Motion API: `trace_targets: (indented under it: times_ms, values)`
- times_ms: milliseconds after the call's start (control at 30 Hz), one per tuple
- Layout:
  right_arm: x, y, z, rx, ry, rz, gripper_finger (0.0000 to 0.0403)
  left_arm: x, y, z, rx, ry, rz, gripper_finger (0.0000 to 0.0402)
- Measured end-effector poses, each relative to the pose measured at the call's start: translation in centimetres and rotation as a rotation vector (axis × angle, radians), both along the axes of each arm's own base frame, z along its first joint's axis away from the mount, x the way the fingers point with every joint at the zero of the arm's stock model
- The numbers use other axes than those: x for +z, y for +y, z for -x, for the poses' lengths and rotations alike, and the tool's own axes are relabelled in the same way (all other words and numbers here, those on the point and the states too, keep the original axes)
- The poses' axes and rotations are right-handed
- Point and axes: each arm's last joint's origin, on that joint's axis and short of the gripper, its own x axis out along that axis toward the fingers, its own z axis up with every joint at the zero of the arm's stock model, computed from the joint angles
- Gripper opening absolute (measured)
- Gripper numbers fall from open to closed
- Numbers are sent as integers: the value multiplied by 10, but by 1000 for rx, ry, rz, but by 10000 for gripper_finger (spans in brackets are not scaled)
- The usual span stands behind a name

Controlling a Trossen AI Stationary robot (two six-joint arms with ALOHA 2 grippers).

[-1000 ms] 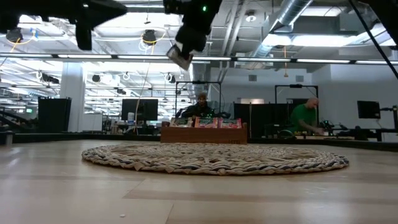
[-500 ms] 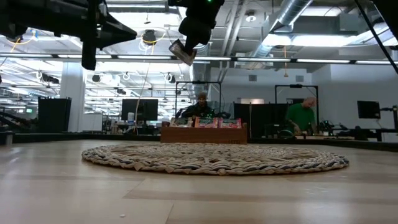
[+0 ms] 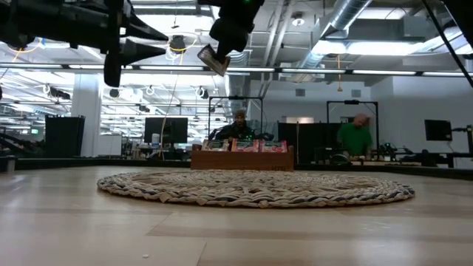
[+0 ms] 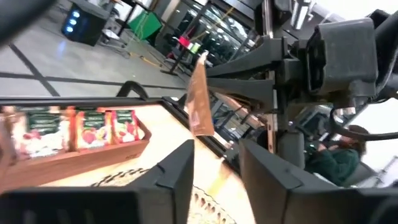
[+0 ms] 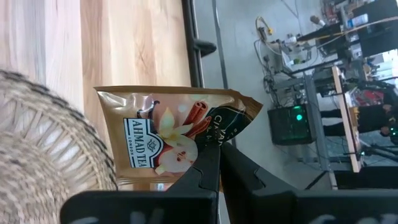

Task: Pick & Place Tea
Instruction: Put the brown tea bag into the left section of the wooden organizer

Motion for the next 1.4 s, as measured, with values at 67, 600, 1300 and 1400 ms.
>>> trace_targets:
  times_ms: [67,600,1300,1400]
  values:
    - [1,2,-1,14,0,10,0,4,2,-5,-23,2,-5,136]
    - [-6,7,0,33,60,20,0,55,21,-57,-52,385,-159,168]
    - [-5,22,0,81,61,28,0,48,42,-59,-114,421,-75,168]
    - [-4,24,0,85,56,28,0,46,42,-62,-117,420,-76,168]
